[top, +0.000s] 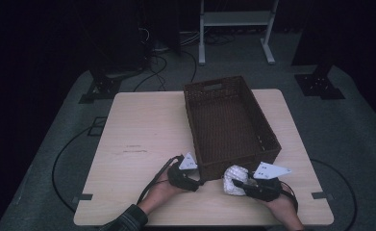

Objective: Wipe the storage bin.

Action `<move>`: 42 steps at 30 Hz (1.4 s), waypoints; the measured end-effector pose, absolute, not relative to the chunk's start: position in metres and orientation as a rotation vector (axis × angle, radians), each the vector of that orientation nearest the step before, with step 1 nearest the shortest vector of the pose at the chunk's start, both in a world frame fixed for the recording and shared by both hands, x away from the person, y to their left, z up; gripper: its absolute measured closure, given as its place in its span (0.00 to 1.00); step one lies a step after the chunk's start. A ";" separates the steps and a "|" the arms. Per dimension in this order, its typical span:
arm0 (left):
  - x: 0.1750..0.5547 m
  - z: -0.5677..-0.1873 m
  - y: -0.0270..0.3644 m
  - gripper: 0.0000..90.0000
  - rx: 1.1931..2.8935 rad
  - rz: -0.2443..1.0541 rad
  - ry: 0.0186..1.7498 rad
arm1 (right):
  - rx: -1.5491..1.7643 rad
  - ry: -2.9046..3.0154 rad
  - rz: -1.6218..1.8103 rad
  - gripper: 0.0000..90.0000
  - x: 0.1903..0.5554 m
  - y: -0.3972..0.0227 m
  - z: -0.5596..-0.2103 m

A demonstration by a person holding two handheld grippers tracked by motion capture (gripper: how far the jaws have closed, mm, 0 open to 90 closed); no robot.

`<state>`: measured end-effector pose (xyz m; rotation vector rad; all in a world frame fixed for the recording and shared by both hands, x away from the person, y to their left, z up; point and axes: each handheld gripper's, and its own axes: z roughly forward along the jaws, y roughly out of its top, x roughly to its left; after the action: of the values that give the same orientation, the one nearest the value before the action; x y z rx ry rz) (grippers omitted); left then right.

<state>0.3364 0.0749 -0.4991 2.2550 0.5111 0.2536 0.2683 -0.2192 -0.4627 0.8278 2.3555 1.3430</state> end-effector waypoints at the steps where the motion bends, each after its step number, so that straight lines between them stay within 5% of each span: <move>1: 0.336 -0.499 0.075 0.33 2.255 0.254 0.512 | 0.828 2.352 1.346 0.70 0.268 -0.219 -0.461; 18: 0.337 -0.499 0.075 0.33 2.259 0.255 0.507 | 0.745 2.219 1.493 0.70 0.261 -0.222 -0.426; 42: 0.336 -0.499 0.075 0.33 2.254 0.253 0.512 | 0.768 2.387 1.422 0.70 0.274 -0.200 -0.457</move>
<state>0.3363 0.0748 -0.4992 2.2543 0.5119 0.2534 0.2739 -0.2003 -0.4568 0.7681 2.3866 1.4220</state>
